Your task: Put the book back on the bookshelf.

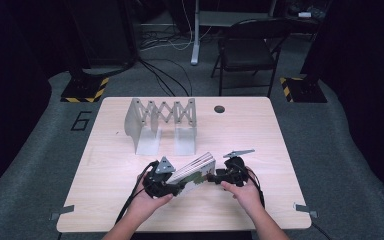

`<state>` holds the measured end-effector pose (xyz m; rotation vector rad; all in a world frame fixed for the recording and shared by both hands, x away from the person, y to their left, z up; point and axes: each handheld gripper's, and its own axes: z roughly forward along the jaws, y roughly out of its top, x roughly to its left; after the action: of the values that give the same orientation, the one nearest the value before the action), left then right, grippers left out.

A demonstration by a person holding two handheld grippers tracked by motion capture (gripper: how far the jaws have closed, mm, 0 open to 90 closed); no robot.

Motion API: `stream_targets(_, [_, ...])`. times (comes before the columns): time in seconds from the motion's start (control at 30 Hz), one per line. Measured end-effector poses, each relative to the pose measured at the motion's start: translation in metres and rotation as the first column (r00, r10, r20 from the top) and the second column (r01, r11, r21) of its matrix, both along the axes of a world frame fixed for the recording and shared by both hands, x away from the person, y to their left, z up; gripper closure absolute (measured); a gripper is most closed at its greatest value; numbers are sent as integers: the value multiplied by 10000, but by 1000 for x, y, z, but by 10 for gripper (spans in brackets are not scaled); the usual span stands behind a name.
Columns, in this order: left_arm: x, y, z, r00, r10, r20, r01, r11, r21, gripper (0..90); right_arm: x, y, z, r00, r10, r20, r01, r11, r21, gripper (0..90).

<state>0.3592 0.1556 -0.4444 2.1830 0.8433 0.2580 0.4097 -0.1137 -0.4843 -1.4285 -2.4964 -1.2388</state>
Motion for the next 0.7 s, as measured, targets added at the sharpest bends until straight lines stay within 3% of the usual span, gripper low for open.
stream_targets(0.13, [3,-3,0,9999,98,-140,-99,9999,-74,559,0,0,-1,10000,-37,-76,37,10000,-32,451])
stream_targets(0.33, [5,-9,3,10000,21,20,-21,9990,439,585,1,0,-2,9999,-33,-96,33,10000,-3,451])
stream_targets(0.57, [6,-11,4,9999,-123,-13,124,9987,495,610,1,0,-3,9999,-71,-118,71,10000,6,451])
stream_targets(0.7, [7,-12,5,9997,-262,27,260,9967,775,630,3,-1,-4,9998,-68,-175,68,10000,40,451])
